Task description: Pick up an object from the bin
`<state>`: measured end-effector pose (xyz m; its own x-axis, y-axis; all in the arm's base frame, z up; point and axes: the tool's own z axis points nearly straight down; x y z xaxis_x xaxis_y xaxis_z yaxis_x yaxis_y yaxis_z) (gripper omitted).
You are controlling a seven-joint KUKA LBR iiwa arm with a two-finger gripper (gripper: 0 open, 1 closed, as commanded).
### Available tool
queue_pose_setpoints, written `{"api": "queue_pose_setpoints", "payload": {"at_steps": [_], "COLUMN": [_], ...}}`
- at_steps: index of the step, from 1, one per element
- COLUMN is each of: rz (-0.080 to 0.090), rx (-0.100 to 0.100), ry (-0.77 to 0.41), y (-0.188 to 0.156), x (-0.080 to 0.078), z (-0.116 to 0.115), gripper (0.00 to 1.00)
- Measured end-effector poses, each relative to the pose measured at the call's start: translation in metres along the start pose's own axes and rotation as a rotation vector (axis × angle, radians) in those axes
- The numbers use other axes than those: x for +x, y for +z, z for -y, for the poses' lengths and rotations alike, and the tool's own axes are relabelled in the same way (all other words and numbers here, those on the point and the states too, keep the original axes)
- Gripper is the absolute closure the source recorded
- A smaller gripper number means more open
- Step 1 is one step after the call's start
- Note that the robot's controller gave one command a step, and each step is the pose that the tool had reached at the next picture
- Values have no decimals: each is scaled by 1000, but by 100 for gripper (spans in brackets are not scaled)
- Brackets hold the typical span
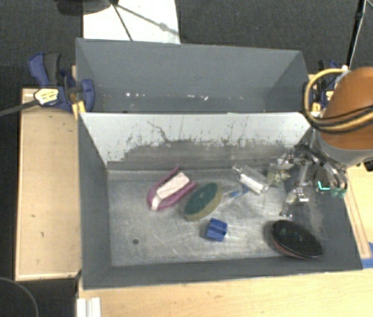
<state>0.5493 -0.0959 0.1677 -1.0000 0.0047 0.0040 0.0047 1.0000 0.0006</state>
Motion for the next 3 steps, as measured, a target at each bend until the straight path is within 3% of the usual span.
{"api": "queue_pose_setpoints", "payload": {"at_steps": [1,2,3], "rz": [13,23,16], "rx": [1,2,2], "ry": [-126,-124,-150], "y": [96,92,-50], "x": [-20,-23,-29], "z": [-74,-72,-71], "gripper": [0,100,100]}}
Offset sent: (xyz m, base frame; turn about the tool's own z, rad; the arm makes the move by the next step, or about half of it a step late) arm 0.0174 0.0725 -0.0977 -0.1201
